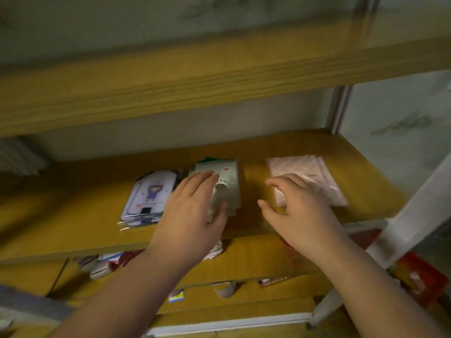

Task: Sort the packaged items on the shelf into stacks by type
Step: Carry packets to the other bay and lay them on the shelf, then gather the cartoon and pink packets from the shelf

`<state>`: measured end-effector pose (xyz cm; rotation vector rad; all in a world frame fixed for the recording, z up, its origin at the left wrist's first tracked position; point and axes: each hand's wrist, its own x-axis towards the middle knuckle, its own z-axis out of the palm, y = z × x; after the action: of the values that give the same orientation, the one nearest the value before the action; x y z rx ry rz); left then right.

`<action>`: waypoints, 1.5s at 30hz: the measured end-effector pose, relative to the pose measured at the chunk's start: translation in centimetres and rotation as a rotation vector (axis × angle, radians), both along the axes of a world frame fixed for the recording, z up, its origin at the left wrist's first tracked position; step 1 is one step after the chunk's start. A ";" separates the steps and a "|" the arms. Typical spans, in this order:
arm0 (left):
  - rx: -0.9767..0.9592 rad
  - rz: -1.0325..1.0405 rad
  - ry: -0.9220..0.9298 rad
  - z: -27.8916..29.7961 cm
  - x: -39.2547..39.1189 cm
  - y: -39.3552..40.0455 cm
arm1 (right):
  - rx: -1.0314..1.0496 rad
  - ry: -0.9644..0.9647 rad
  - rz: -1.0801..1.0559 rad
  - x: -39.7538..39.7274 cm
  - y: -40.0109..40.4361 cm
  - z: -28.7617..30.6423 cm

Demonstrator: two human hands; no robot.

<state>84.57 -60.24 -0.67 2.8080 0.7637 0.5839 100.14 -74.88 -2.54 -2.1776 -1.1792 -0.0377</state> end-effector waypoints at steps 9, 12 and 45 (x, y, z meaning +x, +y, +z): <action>0.003 0.215 -0.007 0.7 -12.6 5.5 | -0.022 -0.024 0.185 -10.1 6.9 1.0; 0.020 0.266 -0.017 0.7 -17.9 7.3 | -0.010 -0.042 0.201 -14.6 9.6 1.2; -0.069 0.769 -0.207 0.4 -67.0 29.8 | 0.040 -0.003 0.673 -61.0 44.3 2.1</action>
<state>17.54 -30.43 -0.25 2.2637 1.7714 0.9035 39.16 -30.63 -0.41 -1.6470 -1.8304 0.2203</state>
